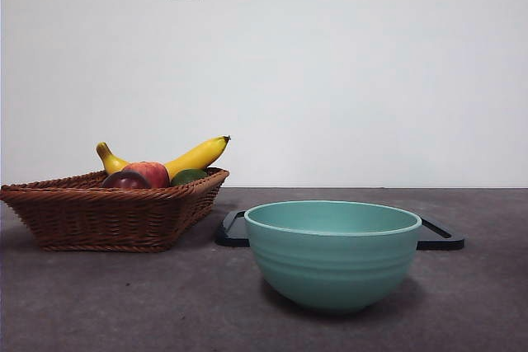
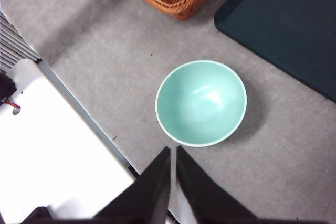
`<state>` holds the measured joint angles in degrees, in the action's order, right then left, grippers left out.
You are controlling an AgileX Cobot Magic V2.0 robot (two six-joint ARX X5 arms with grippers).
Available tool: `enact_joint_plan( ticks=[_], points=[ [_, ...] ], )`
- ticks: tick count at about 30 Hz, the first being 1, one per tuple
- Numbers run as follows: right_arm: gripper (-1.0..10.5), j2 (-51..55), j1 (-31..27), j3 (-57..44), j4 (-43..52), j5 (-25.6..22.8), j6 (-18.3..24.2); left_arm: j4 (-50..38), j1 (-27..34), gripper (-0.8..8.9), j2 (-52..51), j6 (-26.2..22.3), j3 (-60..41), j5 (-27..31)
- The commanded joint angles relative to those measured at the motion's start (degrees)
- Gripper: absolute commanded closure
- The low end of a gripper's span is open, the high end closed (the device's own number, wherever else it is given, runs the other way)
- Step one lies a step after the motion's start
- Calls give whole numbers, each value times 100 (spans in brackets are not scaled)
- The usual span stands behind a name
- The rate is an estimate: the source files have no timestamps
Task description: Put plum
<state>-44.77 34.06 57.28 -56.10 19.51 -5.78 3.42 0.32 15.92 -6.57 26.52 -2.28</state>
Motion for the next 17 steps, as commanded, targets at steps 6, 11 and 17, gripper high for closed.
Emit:
enact_joint_plan(
  ticks=[6,11,17],
  points=[
    [939,-44,31,81,66,-2,63,-63,166,807,-1032,-153,-1484,181],
    [939,-42,31,81,66,0,63,17,166,807,-1401,-138,-2039,179],
    [939,-44,31,81,66,0,63,37,166,807,-1576,-138,-2404,184]
  ],
)
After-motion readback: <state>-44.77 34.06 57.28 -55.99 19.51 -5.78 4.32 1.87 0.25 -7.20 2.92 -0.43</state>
